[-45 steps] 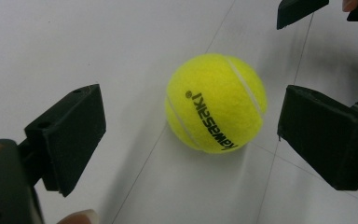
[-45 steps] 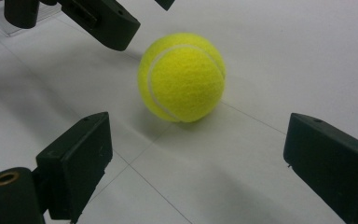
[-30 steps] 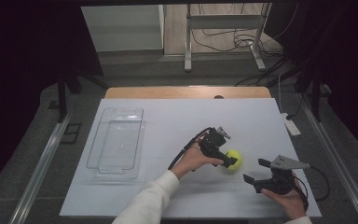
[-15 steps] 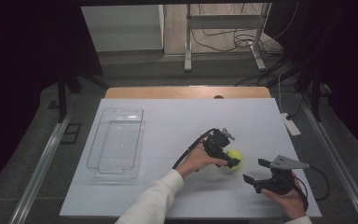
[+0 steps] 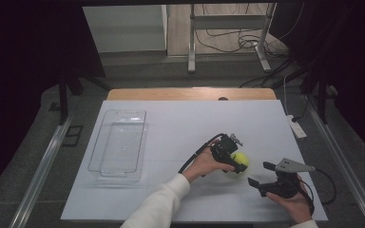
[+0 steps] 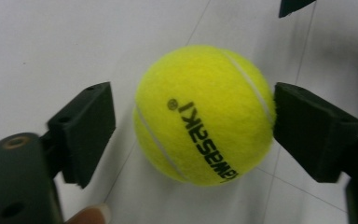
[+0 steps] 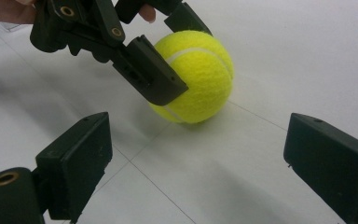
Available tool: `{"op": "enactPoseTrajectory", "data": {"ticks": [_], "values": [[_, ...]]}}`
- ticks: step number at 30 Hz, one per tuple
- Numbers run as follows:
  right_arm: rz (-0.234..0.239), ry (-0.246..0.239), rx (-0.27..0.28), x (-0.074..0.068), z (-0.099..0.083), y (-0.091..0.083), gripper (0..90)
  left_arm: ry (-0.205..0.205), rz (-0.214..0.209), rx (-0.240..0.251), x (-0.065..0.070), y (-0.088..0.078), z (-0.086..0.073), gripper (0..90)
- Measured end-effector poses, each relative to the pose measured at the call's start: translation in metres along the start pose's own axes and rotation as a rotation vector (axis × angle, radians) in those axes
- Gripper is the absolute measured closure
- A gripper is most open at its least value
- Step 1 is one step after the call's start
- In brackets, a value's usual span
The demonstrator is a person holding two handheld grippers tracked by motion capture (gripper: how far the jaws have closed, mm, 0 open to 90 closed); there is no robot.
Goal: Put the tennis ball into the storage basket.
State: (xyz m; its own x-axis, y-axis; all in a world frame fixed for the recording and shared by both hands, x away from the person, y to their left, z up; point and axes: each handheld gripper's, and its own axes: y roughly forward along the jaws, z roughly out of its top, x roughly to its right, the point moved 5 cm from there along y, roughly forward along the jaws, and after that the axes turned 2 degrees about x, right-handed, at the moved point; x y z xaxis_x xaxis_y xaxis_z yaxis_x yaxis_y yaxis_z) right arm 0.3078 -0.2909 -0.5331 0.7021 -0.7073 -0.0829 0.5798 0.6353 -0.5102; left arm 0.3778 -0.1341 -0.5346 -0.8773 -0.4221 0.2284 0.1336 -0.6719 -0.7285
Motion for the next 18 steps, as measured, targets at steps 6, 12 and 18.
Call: {"op": "enactPoseTrajectory", "data": {"ticks": [6,12,18], "values": [[0.0,-0.001,0.0,-0.0001,-0.0001,0.0002,8.1,0.005,-0.01,-0.005,0.0012,-0.001,0.0003,26.3],[0.0,-0.001,0.0,-0.0002,0.0,0.0001,8.1,0.0,-0.002,-0.005,0.0022,-0.0015,0.001,26.8],[-0.003,-0.001,0.001,0.0002,-0.0001,-0.0004,8.1,-0.004,0.021,0.007,-0.0007,-0.0043,0.0025,27.0]]}}
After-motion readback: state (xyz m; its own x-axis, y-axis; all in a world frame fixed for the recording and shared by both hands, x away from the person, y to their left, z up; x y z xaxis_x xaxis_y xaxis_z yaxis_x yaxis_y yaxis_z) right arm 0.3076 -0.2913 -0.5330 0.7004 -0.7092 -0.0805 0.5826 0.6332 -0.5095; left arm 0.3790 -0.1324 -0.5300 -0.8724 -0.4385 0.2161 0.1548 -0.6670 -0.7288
